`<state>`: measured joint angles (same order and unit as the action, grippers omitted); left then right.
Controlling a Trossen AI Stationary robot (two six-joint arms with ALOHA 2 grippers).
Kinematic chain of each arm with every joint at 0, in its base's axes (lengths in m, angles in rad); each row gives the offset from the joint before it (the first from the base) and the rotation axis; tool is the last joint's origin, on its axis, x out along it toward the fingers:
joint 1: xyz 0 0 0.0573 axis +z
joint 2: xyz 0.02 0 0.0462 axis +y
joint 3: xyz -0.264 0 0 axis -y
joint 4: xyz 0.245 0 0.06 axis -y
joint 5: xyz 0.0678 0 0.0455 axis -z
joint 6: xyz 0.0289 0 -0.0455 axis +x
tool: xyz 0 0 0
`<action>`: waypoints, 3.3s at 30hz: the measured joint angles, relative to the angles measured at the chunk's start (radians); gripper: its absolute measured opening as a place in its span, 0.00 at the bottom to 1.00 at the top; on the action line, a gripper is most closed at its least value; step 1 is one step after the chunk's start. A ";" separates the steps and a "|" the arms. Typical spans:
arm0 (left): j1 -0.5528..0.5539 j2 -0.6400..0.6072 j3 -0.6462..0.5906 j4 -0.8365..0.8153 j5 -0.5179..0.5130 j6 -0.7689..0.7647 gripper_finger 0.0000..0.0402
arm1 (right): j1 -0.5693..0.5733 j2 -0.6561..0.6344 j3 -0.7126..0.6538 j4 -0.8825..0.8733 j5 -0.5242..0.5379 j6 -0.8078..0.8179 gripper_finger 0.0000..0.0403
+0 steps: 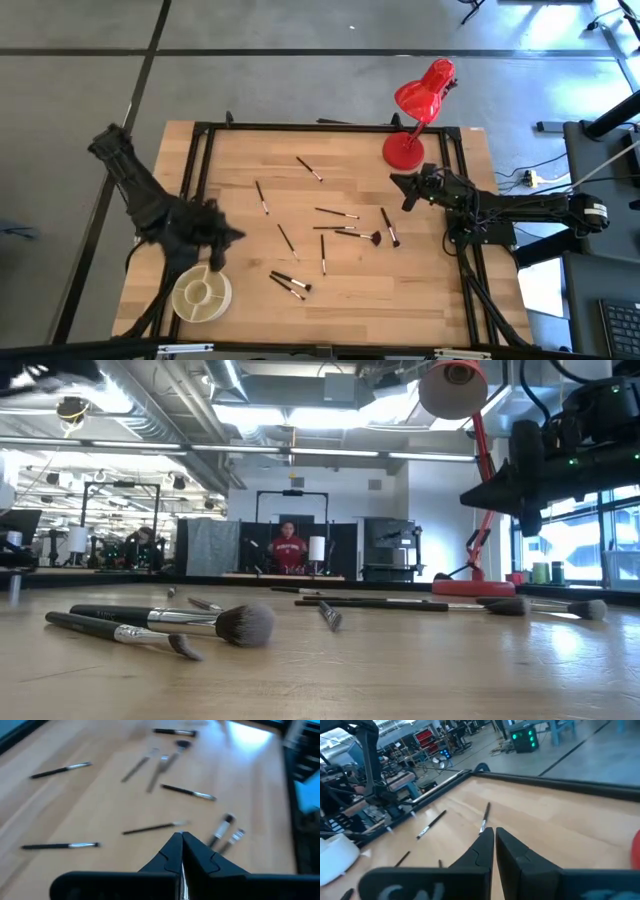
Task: Pick & Place Makeup Brushes
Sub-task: Put the black eyeshadow brush into the makeup organizer
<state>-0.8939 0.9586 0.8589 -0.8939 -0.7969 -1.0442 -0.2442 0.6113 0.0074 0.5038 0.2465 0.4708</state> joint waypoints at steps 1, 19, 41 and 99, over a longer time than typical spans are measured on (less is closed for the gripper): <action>-0.045 0.009 0.000 0.000 -0.016 -0.020 0.01 | 0.001 0.000 0.000 -0.003 -0.009 0.005 0.05; -0.454 0.221 0.000 0.000 -0.239 -0.415 0.01 | 0.052 0.000 0.000 -0.018 -0.004 0.042 0.05; -0.484 0.257 0.000 -0.003 -0.084 -0.534 0.03 | 0.051 0.000 0.000 -0.015 0.049 0.039 0.05; 1.195 0.893 0.118 0.999 0.689 1.490 0.29 | 0.072 0.407 0.458 -0.603 -0.147 -0.195 0.05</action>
<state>0.3013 1.8518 0.9766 0.1048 -0.1074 0.4458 -0.1726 1.0184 0.4656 -0.0990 0.0999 0.2756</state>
